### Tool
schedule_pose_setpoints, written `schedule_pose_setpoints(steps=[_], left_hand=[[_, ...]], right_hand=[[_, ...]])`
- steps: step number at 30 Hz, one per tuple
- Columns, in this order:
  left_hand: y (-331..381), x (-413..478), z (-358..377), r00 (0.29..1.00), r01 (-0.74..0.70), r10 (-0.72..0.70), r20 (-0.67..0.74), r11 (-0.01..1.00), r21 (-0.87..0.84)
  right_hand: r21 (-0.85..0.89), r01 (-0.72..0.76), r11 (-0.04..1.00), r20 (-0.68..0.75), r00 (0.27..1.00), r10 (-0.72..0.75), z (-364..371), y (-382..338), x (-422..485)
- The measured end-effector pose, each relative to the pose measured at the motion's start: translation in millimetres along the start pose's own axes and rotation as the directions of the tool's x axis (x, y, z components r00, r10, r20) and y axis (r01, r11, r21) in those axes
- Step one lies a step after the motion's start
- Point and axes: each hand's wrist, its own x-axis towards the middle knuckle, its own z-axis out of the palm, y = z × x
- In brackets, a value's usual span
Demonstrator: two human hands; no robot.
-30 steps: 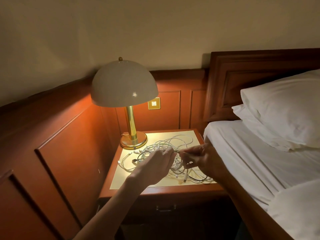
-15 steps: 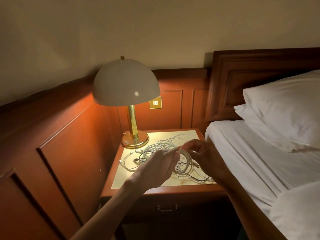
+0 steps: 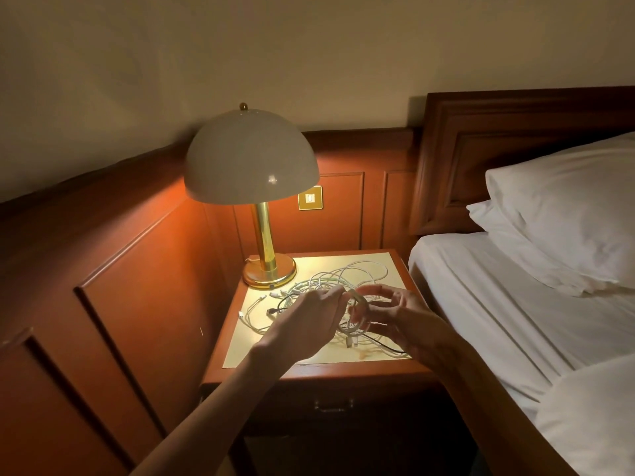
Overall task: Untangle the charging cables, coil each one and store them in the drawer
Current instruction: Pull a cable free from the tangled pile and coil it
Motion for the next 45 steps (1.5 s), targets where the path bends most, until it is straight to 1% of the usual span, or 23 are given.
schedule_pose_setpoints(steps=[2,4,6,8,10,12,14,15,17,18,19,21,23,26,28,30,32,34,35,37,40,42,45], left_hand=[[2.9,1.0,-2.9,0.999,-0.022,0.020,0.031,0.997,0.076],[-2.6,1.7,0.9,0.998,-0.030,0.025,0.049,0.994,0.101],[-7.6,4.7,4.4,1.000,-0.025,0.024,0.018,0.997,0.074],[-7.4,6.3,5.7,0.999,-0.035,0.035,-0.003,0.997,0.072],[-9.2,6.9,6.9,0.996,-0.079,0.080,-0.036,0.996,0.046],[-12.9,5.9,8.8,0.975,-0.179,0.179,-0.131,0.984,0.011],[-19.3,5.2,10.8,0.957,-0.213,0.202,-0.208,0.976,-0.033],[-22.7,5.4,11.3,0.958,-0.205,0.190,-0.215,0.977,-0.051],[-27.9,7.6,12.8,0.963,-0.202,0.182,-0.199,0.975,-0.088],[-29.3,8.7,13.0,0.964,-0.212,0.190,-0.184,0.972,-0.105],[-28.3,10.0,11.9,0.964,-0.224,0.201,-0.173,0.967,-0.122],[-24.6,10.7,9.3,0.961,-0.247,0.224,-0.161,0.959,-0.141],[-20.9,9.8,6.4,0.955,-0.260,0.238,-0.176,0.958,-0.117],[-22.4,8.4,5.2,0.952,-0.254,0.230,-0.203,0.961,-0.105],[-27.1,9.1,9.3,0.953,-0.252,0.225,-0.205,0.961,-0.116],[-31.1,10.5,14.5,0.955,-0.235,0.205,-0.215,0.964,-0.124],[-32.8,10.8,17.6,0.954,-0.225,0.193,-0.229,0.967,-0.122],[-31.4,10.2,19.3,0.957,-0.218,0.188,-0.220,0.969,-0.118],[-30.7,10.4,20.0,0.959,-0.213,0.182,-0.220,0.969,-0.128],[-29.5,10.7,20.5,0.962,-0.195,0.153,-0.227,0.965,-0.176],[-26.7,12.2,18.5,0.969,-0.175,0.111,-0.222,0.939,-0.295],[-22.2,12.9,16.2,0.976,-0.148,0.067,-0.207,0.901,-0.409],[-13.9,14.2,11.8,0.983,-0.129,0.046,-0.175,0.859,-0.496]], right_hand=[[0.135,-0.067,0.989,0.048,0.997,0.061,0.1,-1.7,1.1],[0.149,-0.057,0.987,0.061,0.997,0.049,0.3,0.6,3.3],[0.046,0.039,0.998,0.060,0.997,-0.042,2.1,3.3,4.6],[-0.135,0.187,0.973,0.041,0.982,-0.183,5.1,5.6,5.0],[-0.318,0.314,0.894,0.008,0.944,-0.329,9.1,5.8,4.7],[-0.459,0.408,0.789,0.020,0.893,-0.449,12.1,10.3,5.4],[-0.549,0.480,0.684,0.008,0.822,-0.570,14.0,17.7,5.6],[-0.595,0.533,0.602,0.015,0.756,-0.654,14.0,21.3,6.2],[-0.694,0.640,0.329,0.114,0.549,-0.828,14.5,29.2,9.3],[-0.695,0.665,0.273,0.121,0.483,-0.867,16.6,34.0,10.2],[-0.661,0.673,0.331,0.051,0.480,-0.876,20.2,36.1,10.2],[-0.472,0.631,0.615,-0.208,0.599,-0.773,30.4,36.1,8.5],[-0.225,0.557,0.799,-0.338,0.725,-0.600,37.8,32.5,7.2],[0.012,0.427,0.904,-0.339,0.852,-0.398,39.5,24.4,6.6],[0.076,0.341,0.937,-0.343,0.891,-0.297,36.9,22.4,5.1],[0.112,0.316,0.942,-0.392,0.885,-0.250,31.8,21.3,4.1],[0.104,0.362,0.926,-0.469,0.839,-0.275,26.8,19.3,2.8],[-0.090,0.440,0.893,-0.509,0.751,-0.421,19.9,19.9,1.0],[-0.236,0.465,0.853,-0.473,0.712,-0.519,16.0,22.3,0.6],[-0.467,0.464,0.752,-0.349,0.685,-0.639,8.1,28.4,1.3],[-0.683,0.412,0.603,-0.202,0.687,-0.698,-2.7,31.4,1.5],[-0.773,0.388,0.502,-0.075,0.730,-0.680,-8.0,29.8,-1.4],[-0.752,0.408,0.517,0.003,0.787,-0.617,-10.5,28.6,-4.4]])
